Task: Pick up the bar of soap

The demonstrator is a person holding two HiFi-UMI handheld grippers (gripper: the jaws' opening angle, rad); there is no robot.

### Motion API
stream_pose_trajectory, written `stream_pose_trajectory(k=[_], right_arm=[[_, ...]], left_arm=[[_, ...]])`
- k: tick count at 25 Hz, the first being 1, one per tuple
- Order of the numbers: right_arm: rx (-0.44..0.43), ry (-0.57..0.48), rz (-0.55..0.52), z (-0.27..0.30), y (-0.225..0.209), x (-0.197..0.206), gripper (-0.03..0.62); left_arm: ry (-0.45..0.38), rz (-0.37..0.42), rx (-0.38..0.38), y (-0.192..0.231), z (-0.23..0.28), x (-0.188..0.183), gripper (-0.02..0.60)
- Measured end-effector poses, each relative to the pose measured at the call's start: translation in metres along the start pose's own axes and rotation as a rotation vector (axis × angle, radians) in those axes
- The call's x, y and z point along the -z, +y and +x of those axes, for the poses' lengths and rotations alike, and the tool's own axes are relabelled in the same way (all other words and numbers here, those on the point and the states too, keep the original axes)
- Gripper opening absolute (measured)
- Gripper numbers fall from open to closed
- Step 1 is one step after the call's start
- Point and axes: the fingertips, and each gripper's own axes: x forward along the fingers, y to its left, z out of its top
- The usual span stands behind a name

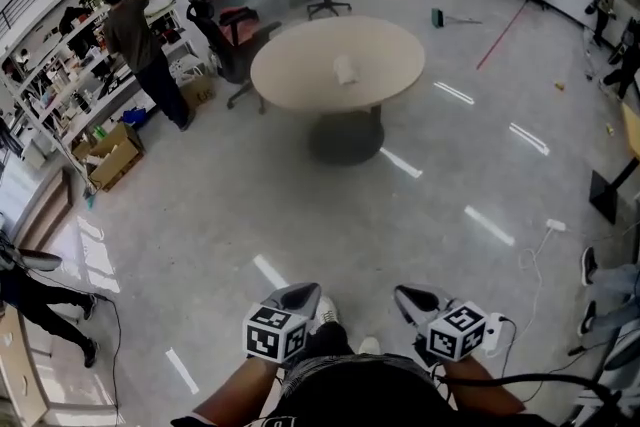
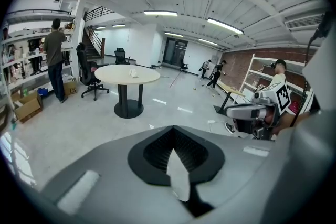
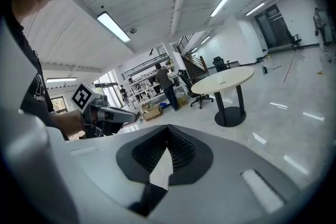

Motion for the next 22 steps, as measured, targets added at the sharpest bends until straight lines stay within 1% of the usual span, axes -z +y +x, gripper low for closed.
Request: stream_pose_trajectory(k=[5, 7, 12, 16, 19, 22], right_arm=[[0.021, 0.008, 0.023, 0.014, -0.022, -0.002, 0.006], [0.033, 0.012, 0.032, 0.02, -0.029, -0.006, 0.006], [0.062, 0.021, 0.036, 0.044, -0.054, -0.032, 0.006], [0.074, 0.035, 0.041, 0.087, -0.073, -0.05, 0.006], [0.077, 0.04, 0.03, 0.124, -0.083, -0.071, 0.006], [0.089, 0.04, 0.011, 0.154, -0.094, -0.095, 0.006]], left_arm=[[0.008, 0.017, 0.015, 0.01, 0.028, -0.013, 0.008], [0.015, 0.012, 0.033, 0.015, 0.037, -0.019, 0.008], [0.016, 0.004, 0.061, 0.036, 0.063, -0.05, 0.008], [0.021, -0.004, 0.061, 0.078, 0.086, -0.069, 0.008], [0.026, -0.017, 0.066, 0.113, 0.103, -0.086, 0.008], [0.004, -0.021, 0.075, 0.142, 0.118, -0.112, 0.009]])
